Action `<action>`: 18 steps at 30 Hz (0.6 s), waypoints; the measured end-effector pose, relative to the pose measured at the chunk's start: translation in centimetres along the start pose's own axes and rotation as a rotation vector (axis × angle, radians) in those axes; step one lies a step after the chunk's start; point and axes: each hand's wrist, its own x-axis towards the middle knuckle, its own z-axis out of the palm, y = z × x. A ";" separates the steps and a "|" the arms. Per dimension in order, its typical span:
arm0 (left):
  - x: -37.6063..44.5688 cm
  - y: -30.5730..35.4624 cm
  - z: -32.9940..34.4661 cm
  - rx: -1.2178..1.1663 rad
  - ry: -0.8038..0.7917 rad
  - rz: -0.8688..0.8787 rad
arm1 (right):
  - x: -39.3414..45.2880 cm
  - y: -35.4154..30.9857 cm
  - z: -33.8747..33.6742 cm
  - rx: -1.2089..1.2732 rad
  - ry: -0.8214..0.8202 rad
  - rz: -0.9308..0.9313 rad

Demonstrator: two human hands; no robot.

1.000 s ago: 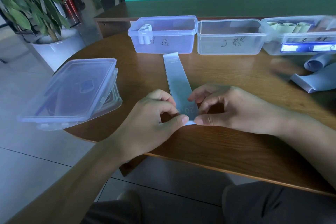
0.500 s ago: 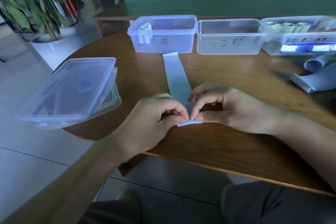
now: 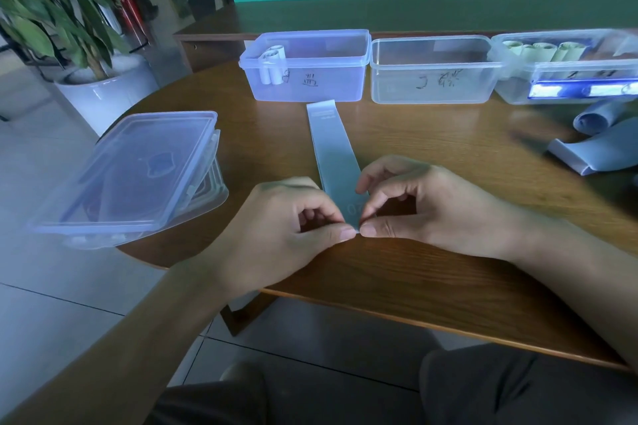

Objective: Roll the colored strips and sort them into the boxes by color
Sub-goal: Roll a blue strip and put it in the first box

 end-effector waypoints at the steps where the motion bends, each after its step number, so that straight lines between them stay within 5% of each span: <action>1: 0.0 0.0 0.0 0.004 0.002 -0.001 | 0.0 0.0 0.0 0.001 0.008 0.012; 10: 0.7 -0.3 0.3 0.065 0.033 -0.155 | 0.9 -0.1 -0.4 0.015 0.079 0.214; 18: 0.6 -0.3 0.7 0.014 0.024 0.030 | 0.8 0.2 0.0 0.077 0.024 0.078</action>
